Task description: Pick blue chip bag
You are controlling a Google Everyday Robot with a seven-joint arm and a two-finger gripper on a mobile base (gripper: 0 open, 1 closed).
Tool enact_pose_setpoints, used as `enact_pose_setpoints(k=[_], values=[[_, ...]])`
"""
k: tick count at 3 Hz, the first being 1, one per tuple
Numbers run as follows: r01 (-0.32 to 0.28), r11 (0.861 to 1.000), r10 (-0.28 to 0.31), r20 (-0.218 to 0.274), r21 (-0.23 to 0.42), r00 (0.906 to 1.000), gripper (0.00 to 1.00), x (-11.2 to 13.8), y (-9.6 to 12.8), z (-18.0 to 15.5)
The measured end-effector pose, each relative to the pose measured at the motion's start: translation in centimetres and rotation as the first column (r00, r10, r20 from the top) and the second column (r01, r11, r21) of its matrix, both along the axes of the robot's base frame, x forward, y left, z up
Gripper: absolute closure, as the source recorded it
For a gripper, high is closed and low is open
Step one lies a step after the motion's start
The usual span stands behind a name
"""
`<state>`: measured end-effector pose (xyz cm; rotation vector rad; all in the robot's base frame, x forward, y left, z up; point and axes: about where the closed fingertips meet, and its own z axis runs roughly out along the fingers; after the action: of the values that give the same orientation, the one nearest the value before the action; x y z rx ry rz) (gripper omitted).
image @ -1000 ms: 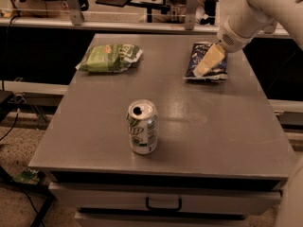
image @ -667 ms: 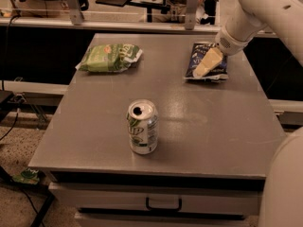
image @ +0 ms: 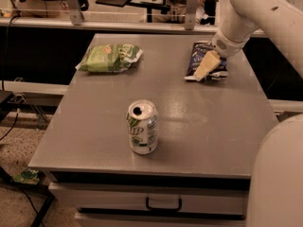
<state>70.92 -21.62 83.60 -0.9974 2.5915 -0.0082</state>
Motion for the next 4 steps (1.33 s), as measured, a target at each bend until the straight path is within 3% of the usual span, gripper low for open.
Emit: enact_pose_setpoints(k=[2, 3, 4], values=[[-0.003, 1.0, 0.003, -0.008, 0.017, 1.0, 0.7, -0.6, 0.5, 1.1], [-0.051, 0.998, 0.049, 0.053, 0.04, 0.9974, 0.99, -1.8, 1.6, 4.1], [-0.089, 0.995, 0.085, 0.091, 0.046, 0.9922, 1.0, -2.6, 2.4, 6.5]])
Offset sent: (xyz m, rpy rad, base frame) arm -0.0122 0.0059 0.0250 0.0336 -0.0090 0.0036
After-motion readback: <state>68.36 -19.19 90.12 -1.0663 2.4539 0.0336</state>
